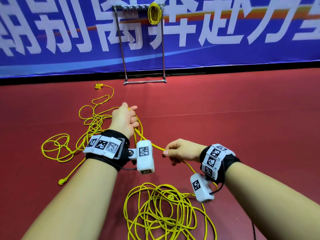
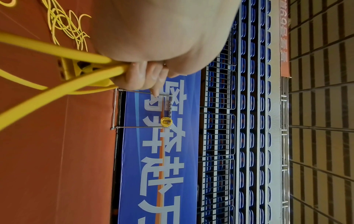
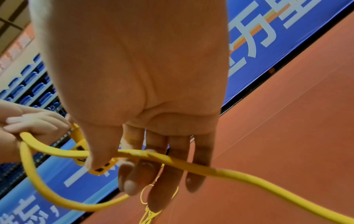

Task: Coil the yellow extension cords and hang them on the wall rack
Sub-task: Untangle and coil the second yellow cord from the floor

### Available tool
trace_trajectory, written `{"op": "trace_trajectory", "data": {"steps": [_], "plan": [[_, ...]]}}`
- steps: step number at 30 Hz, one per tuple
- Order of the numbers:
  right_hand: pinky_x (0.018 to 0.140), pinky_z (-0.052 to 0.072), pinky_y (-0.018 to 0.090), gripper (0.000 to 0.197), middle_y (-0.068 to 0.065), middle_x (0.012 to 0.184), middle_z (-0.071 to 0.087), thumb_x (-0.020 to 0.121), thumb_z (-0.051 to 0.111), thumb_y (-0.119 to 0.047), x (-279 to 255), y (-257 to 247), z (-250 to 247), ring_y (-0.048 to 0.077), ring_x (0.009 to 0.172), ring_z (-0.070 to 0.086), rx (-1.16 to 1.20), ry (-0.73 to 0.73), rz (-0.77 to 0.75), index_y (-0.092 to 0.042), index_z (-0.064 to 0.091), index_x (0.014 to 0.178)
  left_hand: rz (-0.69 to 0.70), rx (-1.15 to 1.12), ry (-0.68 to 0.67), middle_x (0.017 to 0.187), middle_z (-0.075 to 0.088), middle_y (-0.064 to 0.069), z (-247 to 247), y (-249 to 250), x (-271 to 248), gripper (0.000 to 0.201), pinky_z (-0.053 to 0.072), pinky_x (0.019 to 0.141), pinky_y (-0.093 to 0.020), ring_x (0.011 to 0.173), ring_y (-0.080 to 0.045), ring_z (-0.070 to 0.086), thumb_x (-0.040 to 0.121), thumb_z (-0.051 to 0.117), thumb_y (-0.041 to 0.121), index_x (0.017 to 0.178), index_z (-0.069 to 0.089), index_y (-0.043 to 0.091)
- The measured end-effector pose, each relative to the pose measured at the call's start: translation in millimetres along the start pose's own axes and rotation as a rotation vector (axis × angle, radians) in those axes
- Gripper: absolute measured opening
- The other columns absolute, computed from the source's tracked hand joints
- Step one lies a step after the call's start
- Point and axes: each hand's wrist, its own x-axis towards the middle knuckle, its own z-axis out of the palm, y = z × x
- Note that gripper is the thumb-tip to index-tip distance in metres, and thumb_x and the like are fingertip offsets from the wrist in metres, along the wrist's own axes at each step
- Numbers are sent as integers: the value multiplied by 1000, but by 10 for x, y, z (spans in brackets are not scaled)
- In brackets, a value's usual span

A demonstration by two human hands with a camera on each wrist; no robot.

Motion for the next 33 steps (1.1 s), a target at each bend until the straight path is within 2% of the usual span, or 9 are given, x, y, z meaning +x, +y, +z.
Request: {"op": "trace_trajectory", "data": {"steps": [6, 11, 13, 15, 18, 22, 25, 29, 33], "plan": [[82, 51, 33, 37, 3, 72, 71, 95, 55, -48, 7, 391, -89, 15, 71, 64, -176, 162, 123, -18, 71, 79, 55, -47, 18, 44, 28, 8, -17, 91, -32, 38, 13, 34, -17, 32, -7, 19, 104, 28, 28, 91, 58, 8], [67, 48, 29, 52, 0, 54, 59, 91, 51, -63, -48, 456, -184, 16, 53, 60, -312, 281, 243, -16, 72, 80, 47, -12, -10, 42, 26, 9, -8, 80, -80, 48, 12, 34, -15, 31, -7, 15, 105, 24, 39, 84, 57, 10], [66, 44, 32, 57, 1, 62, 56, 91, 46, -67, -62, 383, -218, 24, 67, 59, -404, 331, 270, -15, 64, 75, 55, 22, -22, 40, 25, 8, 16, 67, -112, 52, 11, 34, -13, 29, -7, 14, 105, 22, 41, 81, 56, 10], [76, 43, 34, 59, 6, 83, 63, 96, 35, -65, -72, 294, -249, 28, 88, 58, -419, 345, 269, -14, 64, 88, 63, 69, -65, 39, 27, 7, 28, 70, -135, 52, 11, 35, -12, 28, -7, 15, 107, 23, 38, 78, 55, 9], [80, 41, 35, 48, 14, 93, 61, 105, 31, -44, -69, 207, -312, 34, 99, 58, -391, 373, 253, -8, 63, 96, 71, 164, -161, 40, 29, 7, 21, 70, -142, 48, 10, 35, -12, 29, -6, 15, 107, 29, 35, 78, 56, 8], [77, 40, 26, 27, 3, 92, 65, 92, 61, -40, -19, 208, -389, 25, 99, 61, -350, 562, 177, -18, 73, 104, 13, 283, -239, 40, 25, 8, 46, 29, -159, 46, 10, 35, -12, 28, -6, 14, 105, 34, 39, 77, 56, 10], [73, 39, 25, 27, -4, 88, 60, 81, 74, -46, -5, 188, -400, 18, 88, 56, -292, 698, 107, -21, 70, 92, 10, 287, -230, 40, 25, 8, 82, 1, -173, 45, 12, 34, -12, 29, -6, 15, 105, 34, 40, 77, 55, 12], [63, 39, 29, 36, -1, 68, 60, 83, 70, -53, -14, 357, -376, 23, 74, 58, -240, 689, 147, -20, 60, 73, 112, 161, -131, 37, 25, 10, 136, 38, -232, 42, 11, 33, -11, 26, -4, 15, 106, 32, 36, 76, 49, 14], [64, 46, 32, 52, 10, 67, 67, 87, 59, -61, -76, 617, -293, 30, 75, 65, -161, 603, 228, -11, 66, 76, 207, 62, -44, 38, 25, 10, 142, 68, -248, 40, 9, 36, -12, 28, -4, 14, 107, 30, 34, 77, 47, 13]]}}
